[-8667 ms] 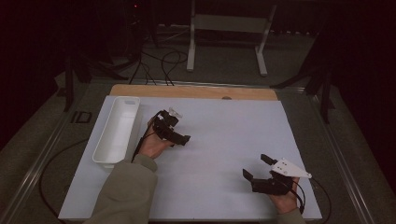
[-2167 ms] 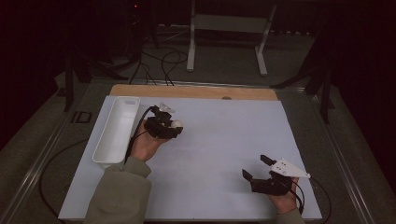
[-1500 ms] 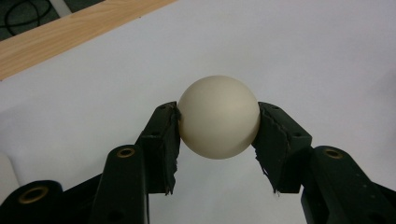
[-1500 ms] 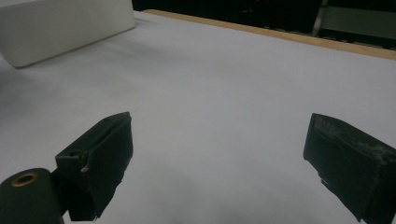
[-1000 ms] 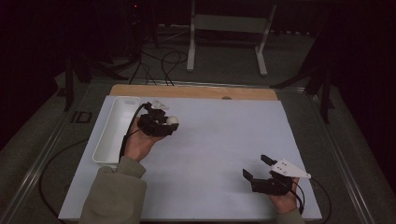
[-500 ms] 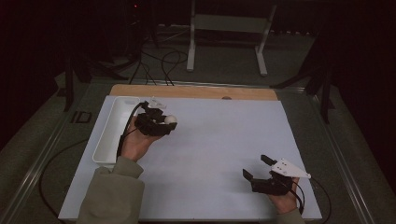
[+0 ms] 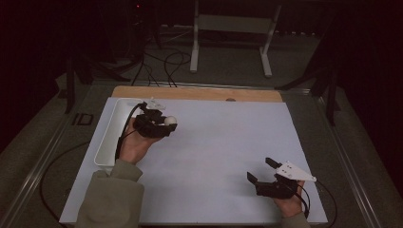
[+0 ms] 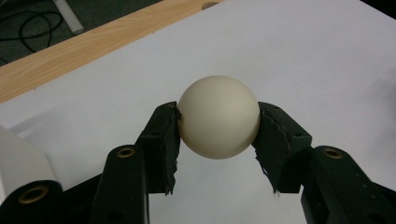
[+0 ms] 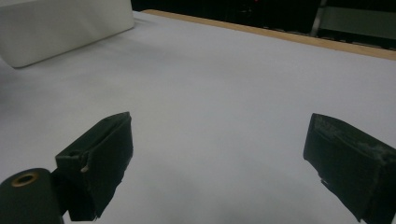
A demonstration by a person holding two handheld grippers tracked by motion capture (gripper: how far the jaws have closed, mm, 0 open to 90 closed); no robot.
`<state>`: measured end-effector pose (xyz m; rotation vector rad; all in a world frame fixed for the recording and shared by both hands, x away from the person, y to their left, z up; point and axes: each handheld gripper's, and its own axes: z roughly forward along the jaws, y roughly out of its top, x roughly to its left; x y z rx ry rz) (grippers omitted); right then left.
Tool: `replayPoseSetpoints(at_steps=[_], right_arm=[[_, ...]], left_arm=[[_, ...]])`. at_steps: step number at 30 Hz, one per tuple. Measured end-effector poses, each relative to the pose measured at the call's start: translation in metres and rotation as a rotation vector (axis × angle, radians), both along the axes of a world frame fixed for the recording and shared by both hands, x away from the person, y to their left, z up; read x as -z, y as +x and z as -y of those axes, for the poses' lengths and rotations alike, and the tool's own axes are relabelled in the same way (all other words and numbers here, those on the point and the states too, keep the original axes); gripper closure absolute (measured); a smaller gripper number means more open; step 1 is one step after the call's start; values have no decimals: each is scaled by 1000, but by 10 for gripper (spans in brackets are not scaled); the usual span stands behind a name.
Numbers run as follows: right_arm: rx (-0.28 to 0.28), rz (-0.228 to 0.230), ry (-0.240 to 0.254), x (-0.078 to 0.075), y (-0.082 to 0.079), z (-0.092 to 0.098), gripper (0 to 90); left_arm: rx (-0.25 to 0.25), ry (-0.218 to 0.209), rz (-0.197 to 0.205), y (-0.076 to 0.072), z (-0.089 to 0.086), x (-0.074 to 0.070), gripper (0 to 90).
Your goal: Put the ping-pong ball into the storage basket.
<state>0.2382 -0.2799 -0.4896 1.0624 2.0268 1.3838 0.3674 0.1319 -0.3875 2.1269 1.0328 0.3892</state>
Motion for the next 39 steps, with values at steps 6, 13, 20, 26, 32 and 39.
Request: replayPoseSetpoints(at_steps=[6,13,20,26,32,39], right_arm=[[1,-1,0,0,0,0,79],[1,-1,2,0,0,0,79],[1,-1,0,0,0,0,79],[1,-2,1,0,0,0,79],[1,-1,3,0,0,0,79],[1,-1,3,0,0,0,79]], left_arm=[[0,0,5,-1,-2,-2,516],[-8,4,7,0,-6,-4,516],[-10,4,15,-1,-9,-6,516],[-9,9,17,-2,-12,-8,516],[-11,13,24,-3,-14,-10,516],[-1,19,35,-4,-17,-11,516]])
